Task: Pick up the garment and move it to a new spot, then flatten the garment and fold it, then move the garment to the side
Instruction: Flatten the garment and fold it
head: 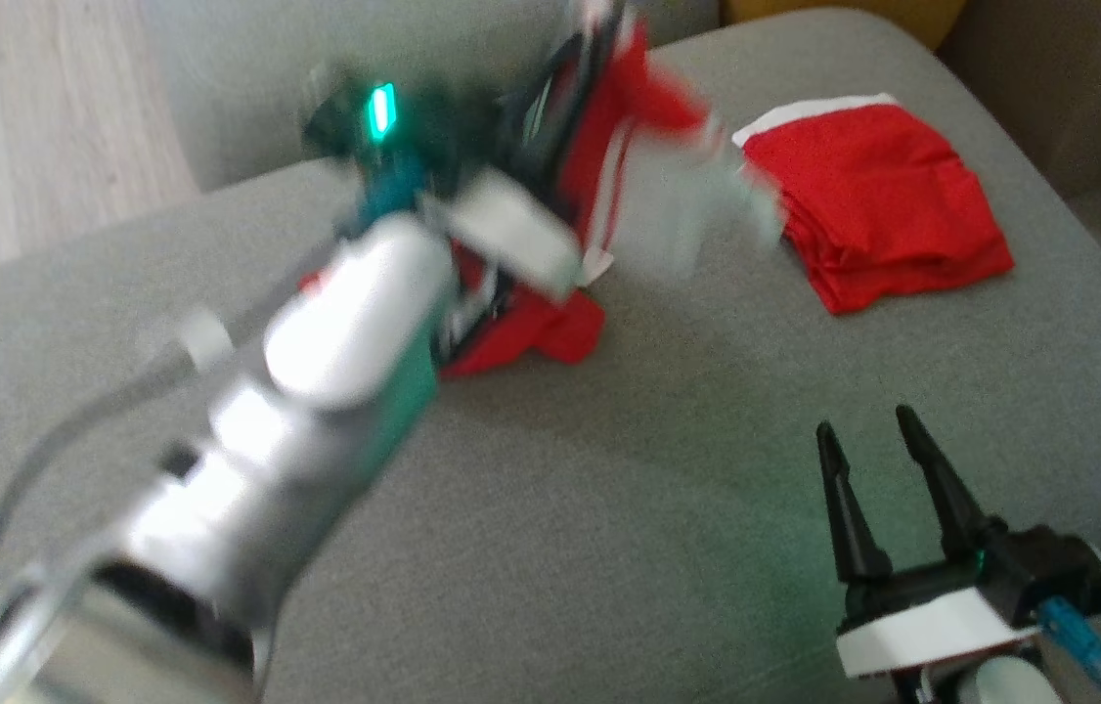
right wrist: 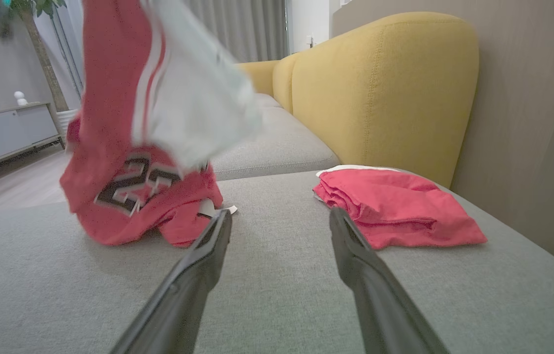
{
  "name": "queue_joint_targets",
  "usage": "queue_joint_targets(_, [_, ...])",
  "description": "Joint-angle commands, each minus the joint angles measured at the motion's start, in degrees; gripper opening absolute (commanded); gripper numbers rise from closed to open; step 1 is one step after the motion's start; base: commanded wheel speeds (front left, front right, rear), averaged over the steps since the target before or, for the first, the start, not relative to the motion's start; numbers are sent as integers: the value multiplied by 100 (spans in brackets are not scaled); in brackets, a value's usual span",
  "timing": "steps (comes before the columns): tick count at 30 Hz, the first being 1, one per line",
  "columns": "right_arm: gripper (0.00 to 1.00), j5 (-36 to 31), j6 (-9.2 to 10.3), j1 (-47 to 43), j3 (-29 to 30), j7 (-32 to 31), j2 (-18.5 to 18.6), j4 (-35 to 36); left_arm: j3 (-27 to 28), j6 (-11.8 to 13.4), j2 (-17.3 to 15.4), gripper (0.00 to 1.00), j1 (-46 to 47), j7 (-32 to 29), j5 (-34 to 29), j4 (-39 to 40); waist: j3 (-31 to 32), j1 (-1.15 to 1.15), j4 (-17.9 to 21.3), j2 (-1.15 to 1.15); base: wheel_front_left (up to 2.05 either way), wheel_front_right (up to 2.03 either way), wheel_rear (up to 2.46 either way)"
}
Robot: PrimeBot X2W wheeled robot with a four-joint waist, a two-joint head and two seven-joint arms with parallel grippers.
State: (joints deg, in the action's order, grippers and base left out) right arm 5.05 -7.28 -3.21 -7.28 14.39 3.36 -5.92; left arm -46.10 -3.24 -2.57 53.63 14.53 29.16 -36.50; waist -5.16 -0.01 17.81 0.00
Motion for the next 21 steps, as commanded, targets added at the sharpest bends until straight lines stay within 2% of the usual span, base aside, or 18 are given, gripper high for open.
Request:
queue_joint_targets(1, [100, 26, -21, 13, -190, 61, -11, 136, 369, -78, -49, 0, 809, 47, -162, 188, 249, 1, -26, 0, 0, 0, 0])
queue_joint_targets(5, [100, 28, -21, -76, -175, 61, -21, 135, 1008, -137, -109, 0, 1631, 47, -311, 271, 472, 1, -138, 0, 0, 0, 0])
queue_joint_targets(9, [100, 5, -21, -166, -39, 61, -27, 184, 1544, -126, -223, 0, 1703, 47, -287, 217, 580, 1, -379, 0, 0, 0, 0])
queue_joint_targets(12, [100, -20, -21, -250, 74, 61, -30, 230, 1724, -93, -332, 0, 1112, 47, -189, 55, 615, 1, -627, 0, 0, 0, 0])
queue_joint_targets(16, [100, -37, -21, -343, 242, 61, -35, 324, 1933, -50, -557, 0, -303, 47, 49, -94, 550, 1, -936, 0, 0, 0, 0])
queue_joint_targets(18, [100, -33, -21, -373, 332, 61, -38, 369, 2130, 46, -698, 0, -1073, 47, 151, -129, 484, 1, -1068, 0, 0, 0, 0])
queue_joint_targets(19, [100, -33, -21, -373, 332, 61, -38, 369, 2130, 46, -698, 0, -1073, 47, 151, -129, 484, 1, -1068, 0, 0, 0, 0])
queue_joint_targets(21, [100, -40, -21, -379, 400, 61, -40, 399, 2358, 154, -832, 0, -1745, 47, 194, -107, 391, 1, -1168, 0, 0, 0, 0])
